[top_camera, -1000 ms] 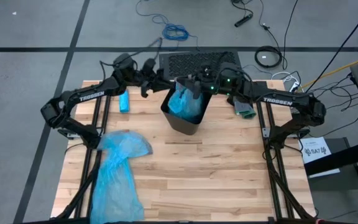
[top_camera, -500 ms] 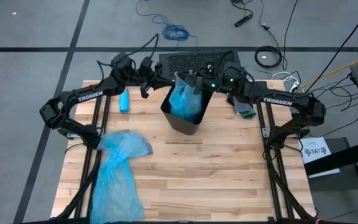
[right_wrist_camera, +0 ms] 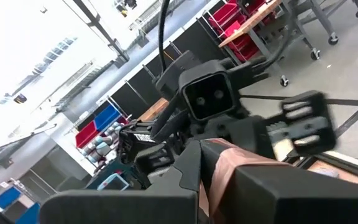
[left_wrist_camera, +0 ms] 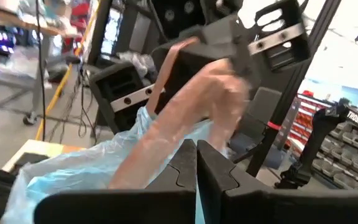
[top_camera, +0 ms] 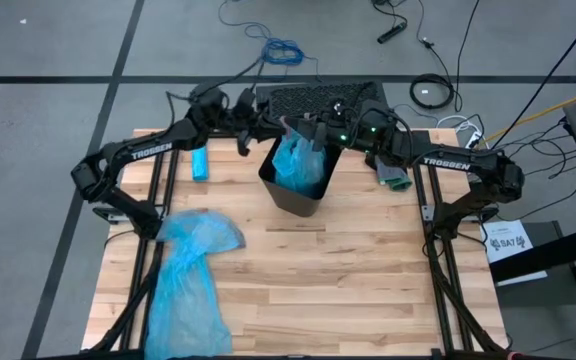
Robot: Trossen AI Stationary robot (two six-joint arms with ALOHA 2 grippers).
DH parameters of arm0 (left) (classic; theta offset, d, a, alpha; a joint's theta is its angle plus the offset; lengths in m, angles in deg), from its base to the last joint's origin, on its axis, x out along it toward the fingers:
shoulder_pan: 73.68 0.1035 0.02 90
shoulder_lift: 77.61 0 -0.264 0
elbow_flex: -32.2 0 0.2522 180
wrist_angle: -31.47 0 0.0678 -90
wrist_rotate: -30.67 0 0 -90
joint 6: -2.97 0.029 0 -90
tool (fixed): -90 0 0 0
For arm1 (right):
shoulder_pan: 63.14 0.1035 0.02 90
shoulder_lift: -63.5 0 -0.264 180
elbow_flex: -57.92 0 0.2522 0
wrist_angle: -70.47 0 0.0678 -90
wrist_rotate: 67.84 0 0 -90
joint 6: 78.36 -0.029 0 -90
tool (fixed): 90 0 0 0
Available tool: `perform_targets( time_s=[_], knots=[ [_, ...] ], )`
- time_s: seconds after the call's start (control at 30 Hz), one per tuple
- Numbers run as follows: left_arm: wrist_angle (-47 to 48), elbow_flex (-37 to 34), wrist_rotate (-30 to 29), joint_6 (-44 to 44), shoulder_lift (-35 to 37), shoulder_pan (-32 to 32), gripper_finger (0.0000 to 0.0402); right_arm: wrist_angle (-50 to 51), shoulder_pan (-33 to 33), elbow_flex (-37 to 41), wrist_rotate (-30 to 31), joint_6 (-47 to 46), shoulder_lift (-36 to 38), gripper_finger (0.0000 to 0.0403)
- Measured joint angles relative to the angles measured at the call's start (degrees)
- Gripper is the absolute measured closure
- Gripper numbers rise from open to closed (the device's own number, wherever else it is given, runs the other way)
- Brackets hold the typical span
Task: Place trash/remove bag and relplace
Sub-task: Remove the blue trash bag from the black trash bin
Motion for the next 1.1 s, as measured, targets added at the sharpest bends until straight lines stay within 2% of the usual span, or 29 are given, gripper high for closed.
perform_targets(
  time_s=[0.13,0.27,0.57,0.63,0.77,0.87,1.1],
  knots=[
    [8.4,7.1,0.9,3.6,-3.9,-1.5,0.0401,-0.7,0.4,0.0,-0.3,-0.9,0.0,0.0403],
    [10.7,12.0,3.1,5.3,-6.5,-2.5,0.0401,-1.2,0.5,0.0,-1.7,-1.6,0.0,0.0403],
    [12.4,14.1,5.4,5.3,-10.3,-6.4,0.0401,-1.4,0.8,-0.4,-2.7,-2.5,0.3,0.0403],
    [13.0,14.1,5.5,5.3,-11.6,-8.0,0.0401,2.0,0.8,-2.5,-3.3,-1.2,0.4,0.0403],
    [13.3,14.1,6.6,4.9,-13.8,-10.4,0.0401,19.6,0.8,-10.2,-3.9,7.1,0.5,0.0403],
    [16.2,14.1,6.4,5.3,-14.8,-11.2,0.0401,27.9,0.8,-15.2,-3.2,13.7,0.5,0.0403],
    [24.5,14.2,4.1,6.8,-16.9,-11.5,0.0401,32.0,1.1,-21.8,-1.8,23.4,0.5,0.0403]
  ],
)
